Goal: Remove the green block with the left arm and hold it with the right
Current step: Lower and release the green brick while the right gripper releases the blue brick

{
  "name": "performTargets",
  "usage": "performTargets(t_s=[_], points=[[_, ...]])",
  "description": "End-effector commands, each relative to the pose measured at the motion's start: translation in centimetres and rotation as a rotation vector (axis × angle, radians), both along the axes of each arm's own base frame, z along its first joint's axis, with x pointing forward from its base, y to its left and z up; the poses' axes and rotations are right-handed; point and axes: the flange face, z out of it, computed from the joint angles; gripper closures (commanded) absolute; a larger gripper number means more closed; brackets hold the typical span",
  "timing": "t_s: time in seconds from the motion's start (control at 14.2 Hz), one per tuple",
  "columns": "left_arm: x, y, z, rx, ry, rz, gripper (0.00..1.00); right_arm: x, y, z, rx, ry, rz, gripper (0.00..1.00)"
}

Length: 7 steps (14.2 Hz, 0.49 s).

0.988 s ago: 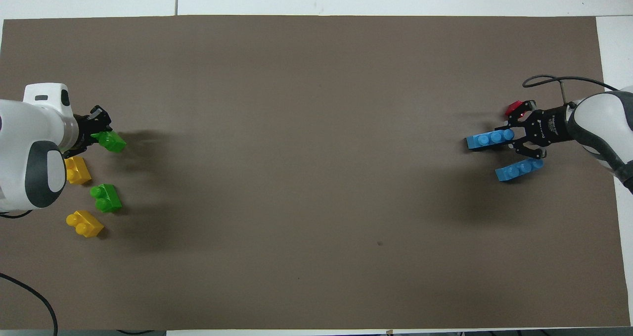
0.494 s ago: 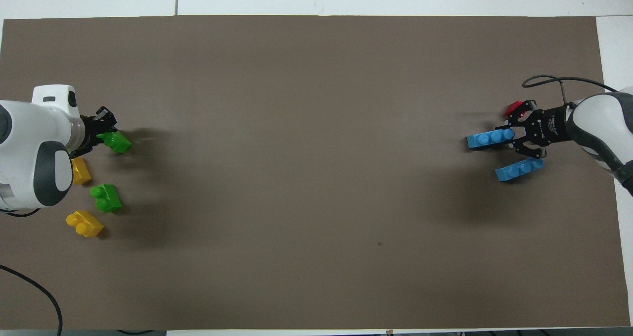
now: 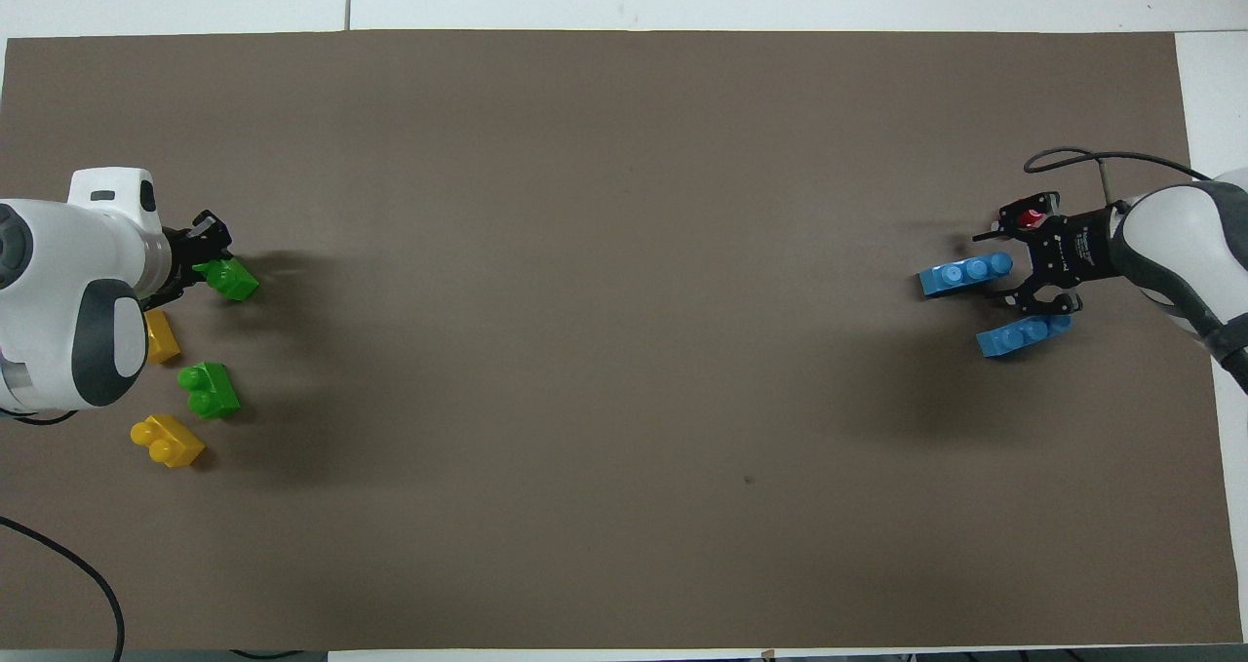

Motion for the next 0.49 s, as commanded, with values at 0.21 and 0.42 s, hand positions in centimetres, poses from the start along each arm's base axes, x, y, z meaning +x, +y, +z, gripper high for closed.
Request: performTargets(t_s=[0.21,0.42], points=[[0.1,0.1,0.0,0.015,-0.018,-0.004,0.0,0.7,0.5,5.1,-0.012,-0.025,-0.016,0.07],[0.4,-0.4,0.7,0.022,-0.025,-0.033,0.0,1.1,0.1,8.5,-0.088,-0.06,0.044,0.04]])
